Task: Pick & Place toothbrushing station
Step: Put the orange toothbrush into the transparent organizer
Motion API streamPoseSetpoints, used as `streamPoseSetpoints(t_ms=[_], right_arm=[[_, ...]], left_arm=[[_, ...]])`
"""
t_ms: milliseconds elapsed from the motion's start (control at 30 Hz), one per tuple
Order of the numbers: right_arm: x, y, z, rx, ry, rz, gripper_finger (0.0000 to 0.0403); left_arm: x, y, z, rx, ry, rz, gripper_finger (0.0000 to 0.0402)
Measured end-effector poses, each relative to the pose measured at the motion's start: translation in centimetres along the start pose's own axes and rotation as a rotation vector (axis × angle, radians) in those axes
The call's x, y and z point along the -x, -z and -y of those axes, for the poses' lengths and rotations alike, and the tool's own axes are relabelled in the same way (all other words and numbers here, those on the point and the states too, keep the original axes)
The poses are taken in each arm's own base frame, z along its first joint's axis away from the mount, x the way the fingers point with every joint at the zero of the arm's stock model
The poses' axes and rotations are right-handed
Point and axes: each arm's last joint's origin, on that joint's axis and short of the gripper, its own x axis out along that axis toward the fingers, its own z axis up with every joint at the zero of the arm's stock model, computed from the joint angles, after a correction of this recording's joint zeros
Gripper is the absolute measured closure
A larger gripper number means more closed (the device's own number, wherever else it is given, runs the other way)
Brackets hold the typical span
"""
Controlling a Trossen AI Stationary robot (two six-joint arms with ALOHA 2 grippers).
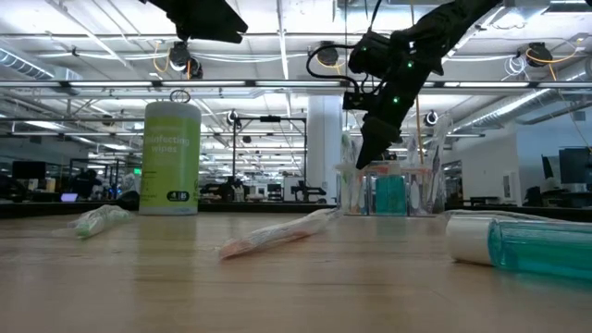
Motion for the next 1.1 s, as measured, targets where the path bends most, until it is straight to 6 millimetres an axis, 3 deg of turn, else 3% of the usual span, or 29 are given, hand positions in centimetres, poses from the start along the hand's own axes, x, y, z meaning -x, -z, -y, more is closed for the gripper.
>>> streamPoseSetpoints(t_ms=[167,300,433,600,933,1000,1100], right_arm=[[0.0,0.0,0.0,0.009,0.001,0.002,0.0394],[0.1,-0.4,0.1,0.017,0.017,0.038,0.0388],[1.4,-0.9,0.6,0.007,0.085,0.089,0.0397],[4.8,-1.3,1.4,-0.018,0.163,0.169,0.04],[15.0,-1.1,1.2,-0.16,0.165,0.527,0.0403],[15.6,-0.1,0.5,-0.191,0.145,0.591,0.0403],[14.8,1.9,-0.8,-0.211,0.138,0.735,0.0403]], left_arm=[[0.0,0.0,0.0,0.0,0.0,0.0,0.0183],[0.0,0.0,0.0,-0.001,0.0,0.0,0.0183],[0.0,0.0,0.0,-0.001,-0.001,0.0,0.0183],[0.0,0.0,0.0,-0.001,-0.001,0.0,0.0183],[0.0,0.0,0.0,0.0,-0.001,-0.001,0.0183],[0.0,0.0,0.0,0.0,0.0,-0.001,0.0183],[0.0,0.0,0.0,0.002,0.001,-0.001,0.0183]])
